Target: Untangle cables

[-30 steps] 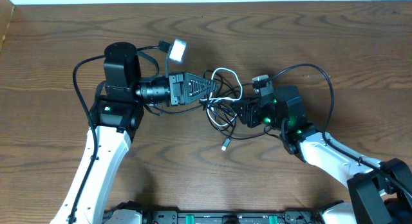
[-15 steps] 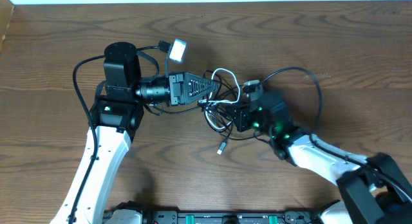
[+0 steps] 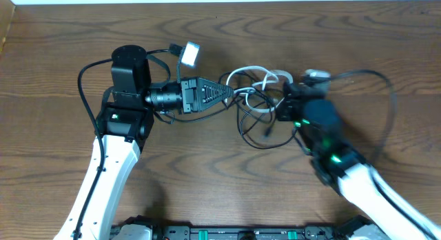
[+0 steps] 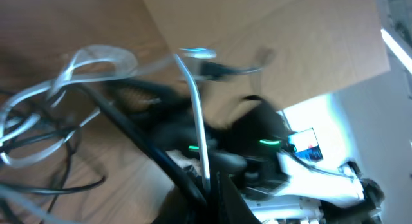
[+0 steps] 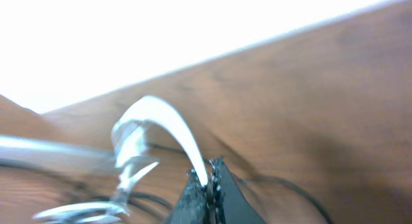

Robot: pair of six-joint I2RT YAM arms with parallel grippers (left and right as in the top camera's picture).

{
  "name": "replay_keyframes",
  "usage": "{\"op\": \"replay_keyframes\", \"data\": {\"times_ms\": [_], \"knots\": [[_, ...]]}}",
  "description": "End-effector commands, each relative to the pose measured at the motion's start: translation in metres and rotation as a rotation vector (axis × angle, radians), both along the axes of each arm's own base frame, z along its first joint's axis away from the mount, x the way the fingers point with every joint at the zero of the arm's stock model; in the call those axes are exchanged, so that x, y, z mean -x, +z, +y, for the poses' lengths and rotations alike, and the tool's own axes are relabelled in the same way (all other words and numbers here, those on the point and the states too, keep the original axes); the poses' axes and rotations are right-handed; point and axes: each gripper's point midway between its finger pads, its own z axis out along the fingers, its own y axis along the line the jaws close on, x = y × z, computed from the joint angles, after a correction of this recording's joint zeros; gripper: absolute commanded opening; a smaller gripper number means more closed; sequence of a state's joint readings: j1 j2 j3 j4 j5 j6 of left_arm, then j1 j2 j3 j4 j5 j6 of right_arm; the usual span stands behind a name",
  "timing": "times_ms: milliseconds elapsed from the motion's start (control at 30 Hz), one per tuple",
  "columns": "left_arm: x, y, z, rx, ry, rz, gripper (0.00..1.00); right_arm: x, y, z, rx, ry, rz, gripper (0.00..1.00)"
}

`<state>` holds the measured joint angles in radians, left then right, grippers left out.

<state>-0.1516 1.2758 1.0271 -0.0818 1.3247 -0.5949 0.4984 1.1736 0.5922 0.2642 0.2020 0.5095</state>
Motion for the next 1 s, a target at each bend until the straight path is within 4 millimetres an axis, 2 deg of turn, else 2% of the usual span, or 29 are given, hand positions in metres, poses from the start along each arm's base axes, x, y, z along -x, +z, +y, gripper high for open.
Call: {"op": "replay_keyframes", "data": {"times_ms": [0,67,133,233,367,600,800,900,967], "knots": [[-0.015,-0.008,0.004,-0.055,0.081,-0.044,0.08,0.029,0.057,0.004,-0.100,0.113,-0.106,0.01],[-0.023,-0.020,0.008,-0.105,0.144,-0.015,0.08,0.040,0.064,0.001,-0.105,0.129,-0.107,0.01],[-0.031,-0.038,0.016,-0.174,0.229,0.049,0.08,0.049,0.059,-0.003,-0.091,0.129,-0.075,0.01],[-0.036,-0.061,0.027,-0.262,0.317,0.132,0.08,0.053,0.032,-0.021,-0.023,0.052,0.023,0.01],[-0.035,-0.064,0.028,-0.270,0.322,0.148,0.08,0.062,0.005,-0.029,-0.012,0.007,0.144,0.01],[-0.043,-0.054,0.027,-0.223,0.352,0.170,0.08,0.078,-0.023,-0.008,-0.115,0.095,0.314,0.01],[-0.055,-0.022,0.021,-0.098,0.365,0.150,0.08,0.090,-0.075,-0.013,-0.174,-0.030,0.567,0.02],[-0.053,-0.005,0.016,-0.043,0.326,0.106,0.08,0.093,-0.098,-0.012,-0.182,-0.067,0.664,0.06],[-0.051,-0.001,0.014,-0.035,0.306,0.094,0.08,0.095,-0.110,-0.009,-0.174,-0.059,0.709,0.08]]}}
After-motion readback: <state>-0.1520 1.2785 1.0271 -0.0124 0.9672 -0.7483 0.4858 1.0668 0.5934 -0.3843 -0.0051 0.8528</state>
